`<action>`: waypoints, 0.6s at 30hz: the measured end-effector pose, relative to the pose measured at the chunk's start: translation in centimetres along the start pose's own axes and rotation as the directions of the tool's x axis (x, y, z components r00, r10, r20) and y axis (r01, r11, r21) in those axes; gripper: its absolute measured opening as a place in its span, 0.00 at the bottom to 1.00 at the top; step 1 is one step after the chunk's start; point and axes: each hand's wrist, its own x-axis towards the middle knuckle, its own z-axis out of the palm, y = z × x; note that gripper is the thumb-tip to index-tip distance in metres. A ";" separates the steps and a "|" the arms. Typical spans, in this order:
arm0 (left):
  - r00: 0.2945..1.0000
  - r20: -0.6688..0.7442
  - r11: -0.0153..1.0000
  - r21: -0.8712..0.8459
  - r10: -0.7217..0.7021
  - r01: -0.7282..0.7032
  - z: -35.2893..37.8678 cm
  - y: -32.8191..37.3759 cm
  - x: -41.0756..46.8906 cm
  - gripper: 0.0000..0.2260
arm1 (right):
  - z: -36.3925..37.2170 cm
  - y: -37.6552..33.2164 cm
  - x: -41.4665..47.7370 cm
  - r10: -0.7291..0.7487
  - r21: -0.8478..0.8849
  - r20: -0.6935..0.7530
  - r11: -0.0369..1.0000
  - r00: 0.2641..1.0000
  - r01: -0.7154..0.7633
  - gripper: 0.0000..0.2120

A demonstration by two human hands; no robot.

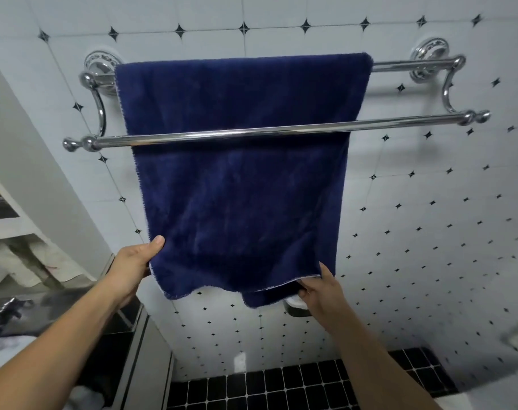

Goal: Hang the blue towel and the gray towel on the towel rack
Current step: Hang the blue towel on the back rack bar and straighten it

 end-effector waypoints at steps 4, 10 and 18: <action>0.999 0.032 1.000 0.027 -0.002 0.001 0.3 0.2 -1.4 0.17 | 0.5 -0.7 -0.2 0.098 0.293 -0.004 0.952 0.995 -0.093 0.25; 0.999 0.032 0.994 0.104 0.025 -0.028 -0.1 -0.2 -2.8 0.16 | 0.7 -0.9 -0.8 0.118 0.417 -0.073 0.906 0.990 -0.077 0.23; 0.993 -0.084 0.996 0.049 0.081 -0.077 -0.8 0.4 -2.8 0.10 | -2.0 -1.8 -0.6 0.015 0.256 -0.354 0.963 0.935 0.082 0.12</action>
